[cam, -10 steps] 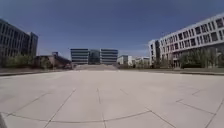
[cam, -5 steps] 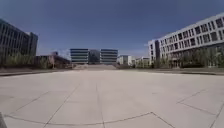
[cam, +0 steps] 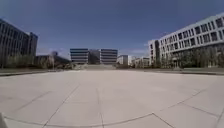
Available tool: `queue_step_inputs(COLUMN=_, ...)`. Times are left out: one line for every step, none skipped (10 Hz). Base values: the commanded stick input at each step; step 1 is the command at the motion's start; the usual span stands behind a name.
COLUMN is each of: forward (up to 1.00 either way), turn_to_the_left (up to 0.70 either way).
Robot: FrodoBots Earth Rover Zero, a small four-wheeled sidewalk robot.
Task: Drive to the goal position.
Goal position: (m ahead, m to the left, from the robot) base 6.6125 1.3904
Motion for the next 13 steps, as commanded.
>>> queue_step_inputs(forward=0.09, turn_to_the_left=-0.05)
queue_step_inputs(forward=0.09, turn_to_the_left=-0.05)
queue_step_inputs(forward=0.09, turn_to_the_left=-0.05)
queue_step_inputs(forward=0.09, turn_to_the_left=-0.05)
queue_step_inputs(forward=0.09, turn_to_the_left=-0.05)
queue_step_inputs(forward=0.09, turn_to_the_left=-0.05)
queue_step_inputs(forward=0.09, turn_to_the_left=-0.05)
queue_step_inputs(forward=0.09, turn_to_the_left=-0.05)
queue_step_inputs(forward=0.09, turn_to_the_left=-0.05)
queue_step_inputs(forward=0.09, turn_to_the_left=-0.05)
queue_step_inputs(forward=0.09, turn_to_the_left=-0.05)
queue_step_inputs(forward=0.09, turn_to_the_left=-0.05)
queue_step_inputs(forward=0.09, turn_to_the_left=-0.05)
